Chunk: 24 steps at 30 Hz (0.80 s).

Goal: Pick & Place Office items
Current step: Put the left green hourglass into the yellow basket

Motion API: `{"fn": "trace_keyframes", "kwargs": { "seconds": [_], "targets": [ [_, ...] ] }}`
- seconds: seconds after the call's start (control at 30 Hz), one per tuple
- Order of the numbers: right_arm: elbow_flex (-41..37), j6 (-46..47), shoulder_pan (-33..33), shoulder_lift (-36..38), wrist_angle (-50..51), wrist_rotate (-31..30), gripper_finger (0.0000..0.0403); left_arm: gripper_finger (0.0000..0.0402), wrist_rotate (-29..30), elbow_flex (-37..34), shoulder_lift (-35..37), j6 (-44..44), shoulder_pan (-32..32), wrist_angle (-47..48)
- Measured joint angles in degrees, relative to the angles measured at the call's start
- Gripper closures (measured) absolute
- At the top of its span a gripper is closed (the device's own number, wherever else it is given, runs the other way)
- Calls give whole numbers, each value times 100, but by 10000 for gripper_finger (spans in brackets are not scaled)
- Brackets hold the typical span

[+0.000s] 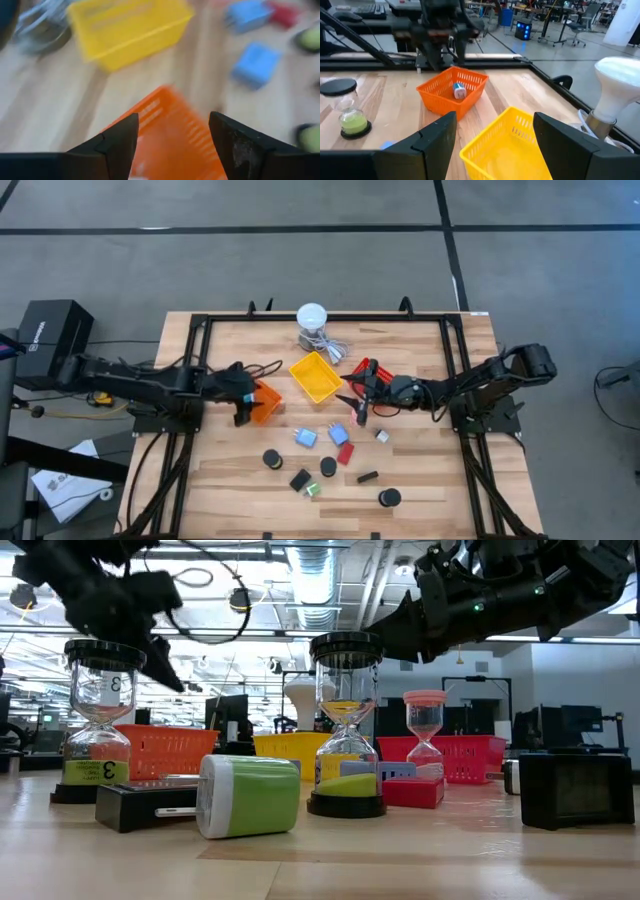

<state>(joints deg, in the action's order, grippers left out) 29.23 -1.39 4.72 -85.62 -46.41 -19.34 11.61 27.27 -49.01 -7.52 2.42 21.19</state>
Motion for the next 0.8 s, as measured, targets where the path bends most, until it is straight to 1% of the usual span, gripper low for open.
{"fn": "trace_keyframes", "kwargs": {
  "seconds": [0.07,0.27,0.37,0.5,0.67,0.8],
  "targets": [
    [-4,9,4,1,-7,1,148,173,-189,0,25,-1,174,-302],
    [-4,142,4,1,13,1,148,180,-426,0,23,2,716,-1125],
    [-4,158,4,1,15,1,148,175,-458,0,23,-1,1022,-1389],
    [-4,160,4,1,12,1,148,158,-458,0,-97,-7,1388,-1618],
    [-4,270,4,1,15,1,148,139,-460,-2,-722,-22,1827,-2168],
    [-4,432,4,4,28,1,148,135,-463,-2,-1269,-24,2202,-2761]
  ]
}}
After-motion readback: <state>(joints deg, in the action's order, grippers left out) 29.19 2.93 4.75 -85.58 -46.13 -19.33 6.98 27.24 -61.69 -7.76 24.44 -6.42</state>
